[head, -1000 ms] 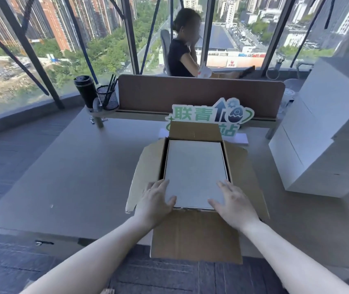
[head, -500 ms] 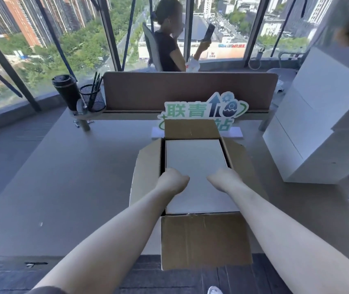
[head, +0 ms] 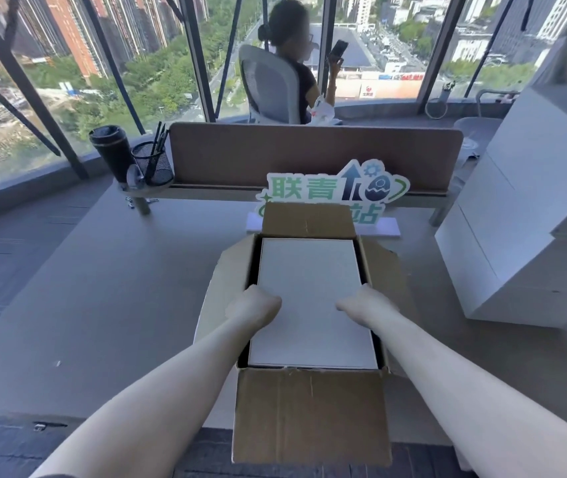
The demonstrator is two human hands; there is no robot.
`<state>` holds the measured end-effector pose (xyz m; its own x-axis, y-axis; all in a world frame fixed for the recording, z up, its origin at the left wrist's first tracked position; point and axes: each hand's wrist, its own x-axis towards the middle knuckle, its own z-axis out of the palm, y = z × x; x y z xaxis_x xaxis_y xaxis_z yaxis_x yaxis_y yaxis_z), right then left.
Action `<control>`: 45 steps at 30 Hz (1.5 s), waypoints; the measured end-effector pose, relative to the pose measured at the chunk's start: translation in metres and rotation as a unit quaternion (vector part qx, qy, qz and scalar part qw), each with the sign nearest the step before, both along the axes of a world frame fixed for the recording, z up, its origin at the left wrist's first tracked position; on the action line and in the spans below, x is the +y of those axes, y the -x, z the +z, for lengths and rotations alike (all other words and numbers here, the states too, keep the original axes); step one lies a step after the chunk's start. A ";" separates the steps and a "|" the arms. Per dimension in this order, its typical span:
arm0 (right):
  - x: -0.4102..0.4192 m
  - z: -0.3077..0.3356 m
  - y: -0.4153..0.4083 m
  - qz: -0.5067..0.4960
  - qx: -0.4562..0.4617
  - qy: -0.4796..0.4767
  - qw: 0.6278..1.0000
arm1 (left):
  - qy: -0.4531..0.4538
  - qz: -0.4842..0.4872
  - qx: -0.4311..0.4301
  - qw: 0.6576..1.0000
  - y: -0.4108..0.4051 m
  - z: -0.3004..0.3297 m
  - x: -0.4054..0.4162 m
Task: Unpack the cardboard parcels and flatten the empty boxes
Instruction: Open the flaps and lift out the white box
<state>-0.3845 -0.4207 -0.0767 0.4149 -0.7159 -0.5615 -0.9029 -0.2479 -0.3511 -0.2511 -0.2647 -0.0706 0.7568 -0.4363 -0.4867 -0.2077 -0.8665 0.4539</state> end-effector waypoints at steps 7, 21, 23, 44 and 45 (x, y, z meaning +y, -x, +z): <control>-0.008 0.001 0.007 -0.044 -0.121 -0.019 0.991 | 0.040 0.031 -0.001 0.999 -0.003 0.015 0.006; 0.027 0.027 0.026 -0.117 -0.307 0.021 0.944 | 0.229 0.056 0.034 0.971 0.000 0.043 0.029; 0.030 0.037 0.028 -0.122 -0.327 0.022 0.937 | 0.270 0.079 0.063 0.958 -0.001 0.048 0.034; 0.008 0.227 0.095 -0.159 -0.585 0.042 0.794 | 0.518 -0.074 0.123 0.843 0.005 0.229 -0.018; -0.002 0.236 0.101 -0.154 -0.588 0.047 0.792 | 0.524 -0.075 0.124 0.839 0.010 0.238 -0.027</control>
<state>-0.4852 -0.4227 0.1592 0.4082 -0.9010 0.1465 0.0133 -0.1547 -0.9879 -0.2615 -0.2913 0.1672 0.5866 -0.8049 0.0891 -0.0651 0.0628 0.9959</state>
